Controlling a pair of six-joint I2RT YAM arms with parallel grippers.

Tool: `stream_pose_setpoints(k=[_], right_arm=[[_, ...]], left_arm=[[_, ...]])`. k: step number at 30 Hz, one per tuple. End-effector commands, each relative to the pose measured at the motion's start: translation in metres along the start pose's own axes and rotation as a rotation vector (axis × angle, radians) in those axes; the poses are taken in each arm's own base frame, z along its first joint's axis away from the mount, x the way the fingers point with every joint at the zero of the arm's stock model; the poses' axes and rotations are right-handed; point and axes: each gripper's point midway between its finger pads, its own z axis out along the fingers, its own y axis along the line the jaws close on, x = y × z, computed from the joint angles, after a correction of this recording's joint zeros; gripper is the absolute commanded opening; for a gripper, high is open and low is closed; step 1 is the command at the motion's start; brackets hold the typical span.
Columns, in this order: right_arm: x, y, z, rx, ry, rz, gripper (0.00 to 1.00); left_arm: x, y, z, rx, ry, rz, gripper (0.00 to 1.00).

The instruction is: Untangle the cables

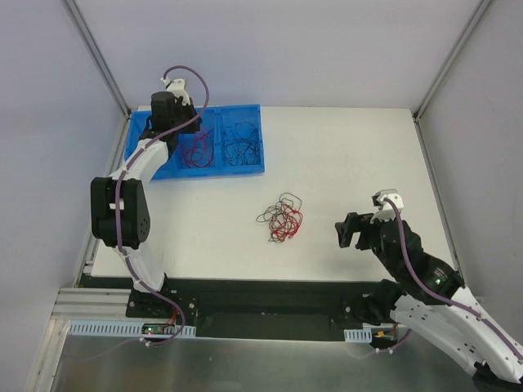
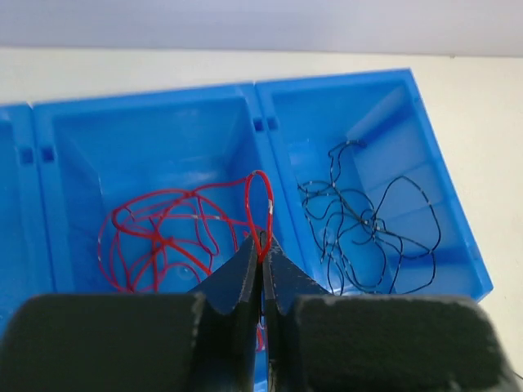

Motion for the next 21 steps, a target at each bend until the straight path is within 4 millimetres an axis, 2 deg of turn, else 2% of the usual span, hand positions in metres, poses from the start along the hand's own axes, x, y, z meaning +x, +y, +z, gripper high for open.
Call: stream_pose_setpoints(k=[1, 5, 10, 14, 16, 19, 21], right_arm=[[-0.006, 0.003, 0.002, -0.013, -0.024, -0.003, 0.92], [-0.006, 0.003, 0.002, -0.013, -0.025, -0.002, 0.93], [-0.005, 0.004, 0.002, -0.016, -0.023, -0.005, 0.93], [-0.005, 0.004, 0.003, -0.015, -0.016, -0.006, 0.93], [-0.005, 0.004, 0.004, -0.015, -0.016, -0.006, 0.93], [-0.005, 0.005, 0.003, -0.018, -0.014, -0.008, 0.93], [-0.005, 0.006, 0.003, -0.023, -0.011, -0.008, 0.93]], left_arm=[[-0.013, -0.012, -0.001, 0.052, -0.071, -0.049, 0.0], [0.009, 0.001, 0.015, 0.013, 0.008, -0.076, 0.0], [0.023, 0.029, 0.03, -0.101, 0.087, -0.162, 0.0], [0.031, 0.031, 0.032, -0.118, 0.166, -0.184, 0.0], [0.037, 0.031, 0.028, -0.124, 0.182, -0.209, 0.11], [0.036, 0.03, 0.021, -0.138, 0.178, -0.246, 0.18], [0.034, 0.029, 0.017, -0.144, 0.177, -0.261, 0.35]])
